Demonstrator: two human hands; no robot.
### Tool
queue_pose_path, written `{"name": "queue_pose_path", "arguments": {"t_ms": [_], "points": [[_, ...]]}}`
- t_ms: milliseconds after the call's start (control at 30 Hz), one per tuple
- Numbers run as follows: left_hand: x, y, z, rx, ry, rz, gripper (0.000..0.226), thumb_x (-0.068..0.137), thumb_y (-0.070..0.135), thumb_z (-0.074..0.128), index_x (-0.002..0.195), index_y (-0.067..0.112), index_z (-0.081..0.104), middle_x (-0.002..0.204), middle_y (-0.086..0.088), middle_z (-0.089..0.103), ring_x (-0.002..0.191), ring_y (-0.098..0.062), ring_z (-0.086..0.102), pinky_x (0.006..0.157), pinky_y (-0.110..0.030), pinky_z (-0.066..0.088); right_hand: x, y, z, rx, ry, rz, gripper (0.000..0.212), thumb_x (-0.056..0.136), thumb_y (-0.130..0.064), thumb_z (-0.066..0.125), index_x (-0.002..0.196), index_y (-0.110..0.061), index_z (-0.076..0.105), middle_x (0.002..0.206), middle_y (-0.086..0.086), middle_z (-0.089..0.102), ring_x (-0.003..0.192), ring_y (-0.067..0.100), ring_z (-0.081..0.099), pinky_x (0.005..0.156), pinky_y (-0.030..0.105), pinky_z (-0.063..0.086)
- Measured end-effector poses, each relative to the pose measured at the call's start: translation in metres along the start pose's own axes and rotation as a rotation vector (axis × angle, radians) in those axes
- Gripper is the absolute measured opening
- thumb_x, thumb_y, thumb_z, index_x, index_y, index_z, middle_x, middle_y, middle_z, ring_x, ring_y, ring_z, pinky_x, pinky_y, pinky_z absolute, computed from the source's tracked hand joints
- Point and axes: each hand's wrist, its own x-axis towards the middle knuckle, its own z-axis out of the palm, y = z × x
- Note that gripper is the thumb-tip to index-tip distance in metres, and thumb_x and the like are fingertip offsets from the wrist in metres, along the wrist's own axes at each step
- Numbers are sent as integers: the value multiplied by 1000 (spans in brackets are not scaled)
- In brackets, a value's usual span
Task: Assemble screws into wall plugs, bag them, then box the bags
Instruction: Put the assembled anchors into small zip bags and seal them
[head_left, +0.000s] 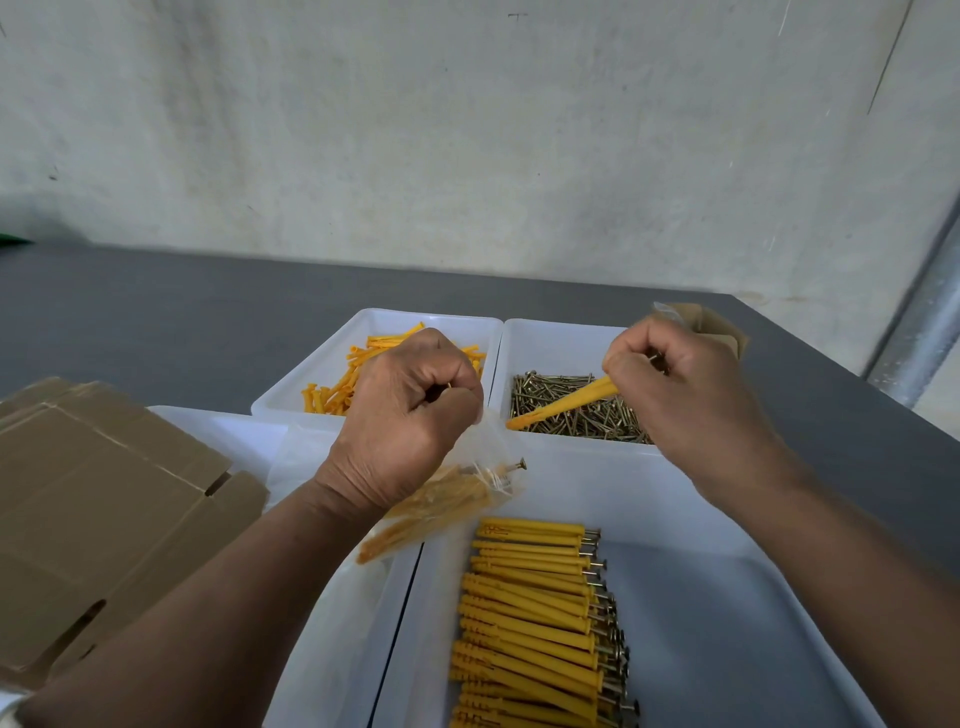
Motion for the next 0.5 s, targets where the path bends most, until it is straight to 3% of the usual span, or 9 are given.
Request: {"name": "queue_pose_path", "arguments": {"t_ms": [100, 300, 500], "points": [[0, 0, 0, 10, 5, -3, 14, 66, 12, 50, 54, 12, 59, 68, -7, 57, 66, -20, 54, 61, -35, 45, -4, -2, 6, 77, -57, -36, 21, 91, -11, 56, 73, -22, 60, 50, -13, 48, 46, 4, 38, 46, 23, 32], [0, 1, 1, 18, 2, 15, 16, 65, 4, 49, 54, 11, 58, 68, -9, 57, 67, -23, 55, 62, -41, 47, -14, -6, 24, -4, -208, -77, 12, 92, -25, 55, 84, -21, 63, 68, -8, 61, 56, 4, 48, 53, 19, 40], [-1, 4, 0, 25, -2, 37, 19, 64, 23, 49, 55, 11, 60, 69, -13, 56, 67, -26, 55, 63, -45, 45, -25, -7, 42, 9, -341, -98, 7, 96, -21, 56, 91, -24, 62, 79, -4, 64, 68, 8, 56, 64, 30, 47]]}}
